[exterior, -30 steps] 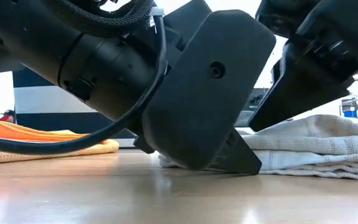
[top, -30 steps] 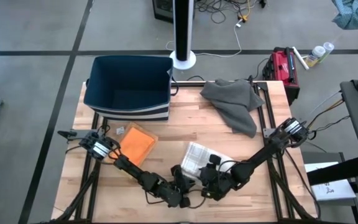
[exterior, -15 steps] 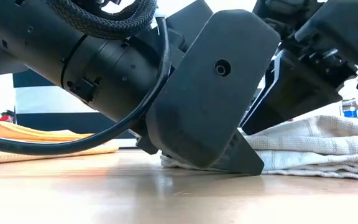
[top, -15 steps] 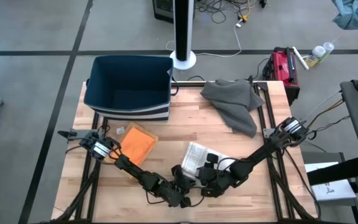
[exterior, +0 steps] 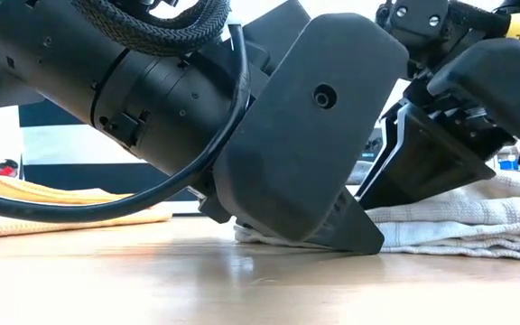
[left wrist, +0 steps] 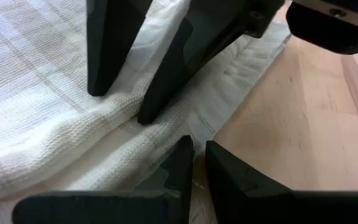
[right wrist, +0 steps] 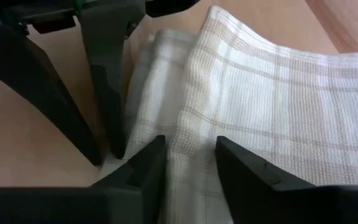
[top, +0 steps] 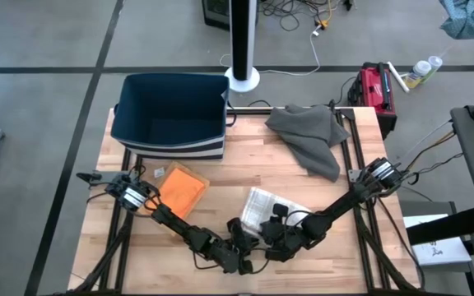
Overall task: Fold towel
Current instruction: Fold the white patterned kitchen towel
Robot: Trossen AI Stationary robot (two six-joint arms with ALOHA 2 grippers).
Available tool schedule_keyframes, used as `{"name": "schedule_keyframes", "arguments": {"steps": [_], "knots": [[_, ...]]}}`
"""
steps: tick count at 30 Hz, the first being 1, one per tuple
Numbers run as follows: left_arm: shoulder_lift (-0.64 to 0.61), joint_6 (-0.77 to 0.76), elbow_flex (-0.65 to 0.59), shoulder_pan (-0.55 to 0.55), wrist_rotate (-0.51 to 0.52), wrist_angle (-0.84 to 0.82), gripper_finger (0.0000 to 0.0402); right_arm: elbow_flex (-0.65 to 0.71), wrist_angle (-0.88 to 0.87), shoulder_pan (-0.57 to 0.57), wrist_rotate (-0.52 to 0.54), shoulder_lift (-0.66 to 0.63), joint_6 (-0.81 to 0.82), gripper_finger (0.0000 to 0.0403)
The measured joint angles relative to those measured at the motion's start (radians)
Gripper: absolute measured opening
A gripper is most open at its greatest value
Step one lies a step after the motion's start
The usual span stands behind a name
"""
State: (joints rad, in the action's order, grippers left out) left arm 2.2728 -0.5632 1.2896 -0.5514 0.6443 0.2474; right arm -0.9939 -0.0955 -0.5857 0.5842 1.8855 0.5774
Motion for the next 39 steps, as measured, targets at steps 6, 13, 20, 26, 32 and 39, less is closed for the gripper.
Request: {"name": "schedule_keyframes", "arguments": {"steps": [6,13,20,26,32,39], "knots": [[0.0,-0.004,0.0,0.001,-0.001,0.0,0.0039,-0.011,-0.004,-0.001,-0.002,0.0,-0.001,0.0032],[0.0,-0.016,-0.001,0.003,-0.002,0.0,0.0039,-0.055,-0.008,-0.003,-0.063,0.0,0.011,0.0011],[0.0,-0.019,-0.001,0.003,-0.003,0.0,0.0039,-0.087,-0.033,-0.019,-0.069,0.0,0.032,0.0006],[0.0,-0.02,-0.001,0.003,-0.002,0.0,0.0039,-0.085,-0.049,-0.025,-0.066,0.0,0.057,0.0009],[0.0,-0.023,-0.001,0.003,-0.002,0.0,0.0039,-0.084,-0.044,-0.025,-0.062,0.02,0.052,0.0048],[0.0,-0.023,-0.001,0.003,-0.002,0.0,0.0039,-0.084,-0.047,-0.045,-0.059,0.045,0.002,0.0121]]}}
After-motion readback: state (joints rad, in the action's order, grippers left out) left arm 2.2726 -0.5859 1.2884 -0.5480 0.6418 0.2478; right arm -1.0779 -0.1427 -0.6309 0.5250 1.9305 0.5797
